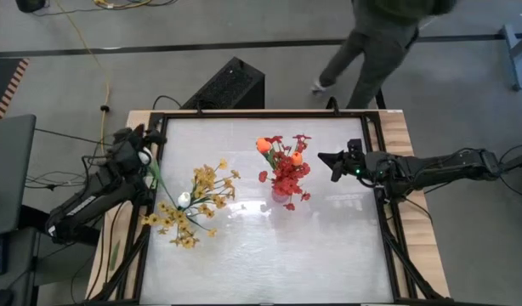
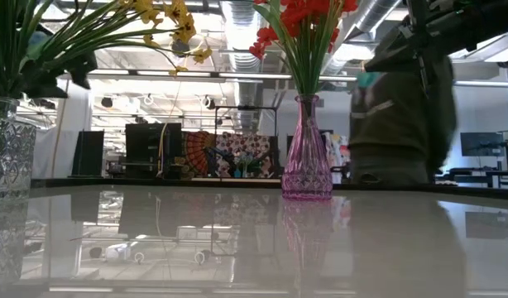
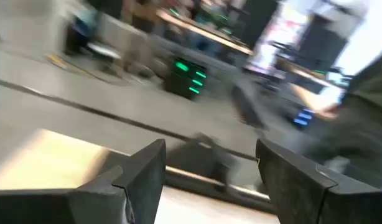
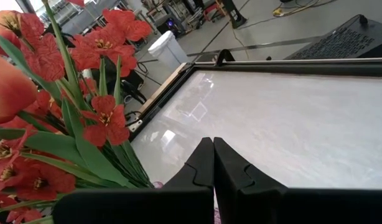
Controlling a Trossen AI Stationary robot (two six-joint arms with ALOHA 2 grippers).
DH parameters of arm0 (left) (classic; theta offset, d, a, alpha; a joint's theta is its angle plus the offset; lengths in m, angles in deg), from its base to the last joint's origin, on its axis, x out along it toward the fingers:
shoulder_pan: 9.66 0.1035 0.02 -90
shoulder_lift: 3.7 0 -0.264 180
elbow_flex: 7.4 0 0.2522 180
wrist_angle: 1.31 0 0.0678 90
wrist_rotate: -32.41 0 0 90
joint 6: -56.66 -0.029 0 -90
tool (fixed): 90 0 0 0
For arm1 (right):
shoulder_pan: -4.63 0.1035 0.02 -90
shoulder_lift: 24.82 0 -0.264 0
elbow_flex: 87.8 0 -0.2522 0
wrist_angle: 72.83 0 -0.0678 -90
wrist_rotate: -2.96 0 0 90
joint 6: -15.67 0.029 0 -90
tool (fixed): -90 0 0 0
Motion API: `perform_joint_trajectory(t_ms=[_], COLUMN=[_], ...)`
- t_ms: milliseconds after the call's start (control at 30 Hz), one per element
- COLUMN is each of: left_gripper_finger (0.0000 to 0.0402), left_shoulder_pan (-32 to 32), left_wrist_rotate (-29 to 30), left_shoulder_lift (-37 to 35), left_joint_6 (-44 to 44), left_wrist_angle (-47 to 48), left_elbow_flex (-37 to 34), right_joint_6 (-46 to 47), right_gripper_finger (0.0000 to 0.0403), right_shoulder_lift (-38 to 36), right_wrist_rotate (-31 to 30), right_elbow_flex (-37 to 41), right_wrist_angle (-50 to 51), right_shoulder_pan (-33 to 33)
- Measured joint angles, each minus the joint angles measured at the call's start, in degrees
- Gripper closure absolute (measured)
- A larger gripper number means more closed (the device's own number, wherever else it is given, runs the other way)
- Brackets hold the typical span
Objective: Sort flowers into vase by color
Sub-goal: Return to Home Position
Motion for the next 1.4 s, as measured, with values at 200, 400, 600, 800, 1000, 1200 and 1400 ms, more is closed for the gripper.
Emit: perform_joint_trajectory(t_ms=[200,400,600,800,1000,1200,1400], left_gripper_finger=[0.0166,0.0166,0.0166,0.0166,0.0166,0.0166,0.0166], left_shoulder_pan=[0.3,0.3,0.3,0.3,0.3,1.9,11.3], left_wrist_rotate=[-13.7,-26.4,-34.0,-36.8,-32.0,-30.2,-30.8], left_shoulder_lift=[0.0,0.0,0.1,1.4,10.0,24.5,37.9], left_joint_6=[6.4,2.6,-1.0,-4.2,-13.4,-20.5,-22.4], left_wrist_angle=[-8.7,-11.3,3.4,4.6,0.2,-10.8,-11.6], left_elbow_flex=[0.0,4.6,12.6,18.9,20.9,20.9,20.9], right_joint_6=[0.4,0.4,0.4,0.4,0.4,0.4,0.4], right_gripper_finger=[0.038,0.038,0.038,0.038,0.038,0.038,0.038], right_shoulder_lift=[0.0,0.0,0.0,0.0,0.0,0.0,0.0], right_wrist_rotate=[0.0,0.0,0.0,0.0,-0.3,-2.2,-2.0], right_elbow_flex=[0.0,0.0,0.0,0.0,0.0,0.0,0.0], right_wrist_angle=[0.0,0.0,0.0,0.0,0.0,0.0,0.1], right_shoulder_pan=[0.0,0.0,0.0,0.0,0.0,0.0,0.0])
